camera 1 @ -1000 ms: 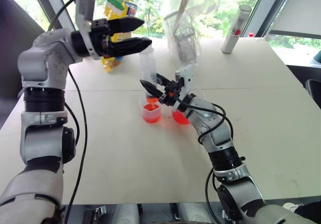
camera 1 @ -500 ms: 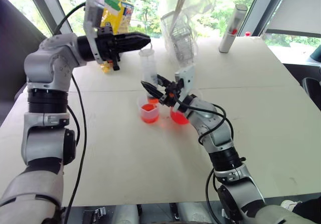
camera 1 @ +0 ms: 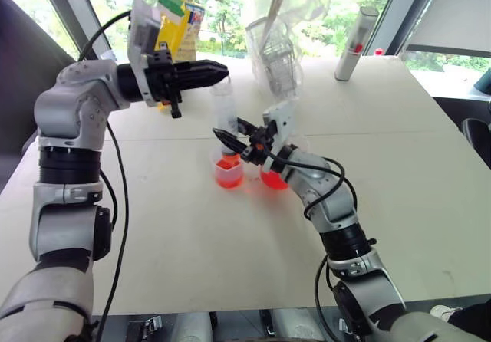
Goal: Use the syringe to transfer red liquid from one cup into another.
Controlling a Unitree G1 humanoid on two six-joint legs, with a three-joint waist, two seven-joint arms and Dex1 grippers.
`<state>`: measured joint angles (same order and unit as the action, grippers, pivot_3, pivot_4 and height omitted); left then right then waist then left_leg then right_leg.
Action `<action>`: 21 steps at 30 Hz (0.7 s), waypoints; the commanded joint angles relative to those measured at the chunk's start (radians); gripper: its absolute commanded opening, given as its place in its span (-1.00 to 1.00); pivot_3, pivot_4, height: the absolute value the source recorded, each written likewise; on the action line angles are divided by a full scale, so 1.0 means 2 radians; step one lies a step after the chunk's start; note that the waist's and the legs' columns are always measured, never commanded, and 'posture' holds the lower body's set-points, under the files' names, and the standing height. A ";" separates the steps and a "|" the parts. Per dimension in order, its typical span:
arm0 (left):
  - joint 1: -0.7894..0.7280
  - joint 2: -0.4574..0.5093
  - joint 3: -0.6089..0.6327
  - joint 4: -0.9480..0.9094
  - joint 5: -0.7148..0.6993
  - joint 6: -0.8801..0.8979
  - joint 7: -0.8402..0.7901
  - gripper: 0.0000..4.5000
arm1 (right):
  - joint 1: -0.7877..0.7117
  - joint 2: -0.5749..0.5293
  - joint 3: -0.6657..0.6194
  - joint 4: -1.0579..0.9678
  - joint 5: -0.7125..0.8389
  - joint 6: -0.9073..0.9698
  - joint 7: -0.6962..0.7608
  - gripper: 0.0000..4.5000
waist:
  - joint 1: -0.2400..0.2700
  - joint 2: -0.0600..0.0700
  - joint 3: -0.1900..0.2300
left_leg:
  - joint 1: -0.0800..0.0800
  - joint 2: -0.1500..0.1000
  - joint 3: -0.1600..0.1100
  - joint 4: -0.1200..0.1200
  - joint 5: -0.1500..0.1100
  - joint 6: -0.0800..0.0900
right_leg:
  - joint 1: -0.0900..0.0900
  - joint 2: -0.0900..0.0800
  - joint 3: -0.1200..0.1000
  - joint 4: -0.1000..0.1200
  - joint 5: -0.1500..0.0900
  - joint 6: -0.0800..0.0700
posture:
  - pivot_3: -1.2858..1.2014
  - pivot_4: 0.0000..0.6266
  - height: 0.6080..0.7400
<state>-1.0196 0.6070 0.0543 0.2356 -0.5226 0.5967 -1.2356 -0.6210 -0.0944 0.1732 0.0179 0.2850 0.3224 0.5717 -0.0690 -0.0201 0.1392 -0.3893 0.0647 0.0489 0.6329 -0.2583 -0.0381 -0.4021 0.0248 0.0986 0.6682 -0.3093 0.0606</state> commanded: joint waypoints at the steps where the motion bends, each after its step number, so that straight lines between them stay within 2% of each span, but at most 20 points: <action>1: 0.028 0.001 -0.038 -0.017 0.015 0.002 -0.016 -0.97 | -0.051 0.004 -0.043 -0.068 0.031 -0.004 -0.015 -0.39 | 0.000 0.000 0.000 | 0.000 0.000 0.000 0.000 0.000 0.000 | 0.000 0.000 0.000 0.000 0.000 0.000 | 0.03 -0.52 0.98; 15: 0.060 0.002 -0.044 -0.030 0.022 0.000 -0.010 -0.97 | -0.073 -0.005 -0.060 -0.098 0.060 0.046 -0.023 -0.39 | 0.000 0.000 0.000 | 0.000 0.000 0.000 0.000 0.000 0.000 | 0.000 0.000 0.000 0.000 0.000 0.000 | 0.03 -0.52 0.98; 20: 0.045 0.000 -0.023 -0.022 0.010 0.005 0.006 -0.97 | -0.062 -0.004 -0.049 -0.093 0.055 0.050 -0.019 -0.39 | 0.000 0.000 0.000 | 0.000 0.000 0.000 0.000 0.000 0.000 | 0.000 0.000 0.000 0.000 0.000 0.000 | 0.03 -0.52 0.98; 21: 0.040 -0.001 -0.017 -0.019 0.007 0.008 0.011 -0.80 | -0.059 -0.003 -0.047 -0.093 0.055 0.050 -0.019 -0.39 | 0.000 0.000 0.000 | 0.000 0.000 0.000 0.000 0.000 0.000 | 0.000 0.000 0.000 0.000 0.000 0.000 | 0.03 -0.52 0.98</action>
<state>-0.9593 0.6066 0.0578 0.1815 -0.5140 0.5690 -1.2033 -0.6600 -0.1174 0.1703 -0.0378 0.3475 0.4817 0.5628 -0.0692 -0.0201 0.1392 -0.3894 0.0646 0.0489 0.6329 -0.2583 -0.0380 -0.4021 0.0248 0.0987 0.6679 -0.3093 0.0606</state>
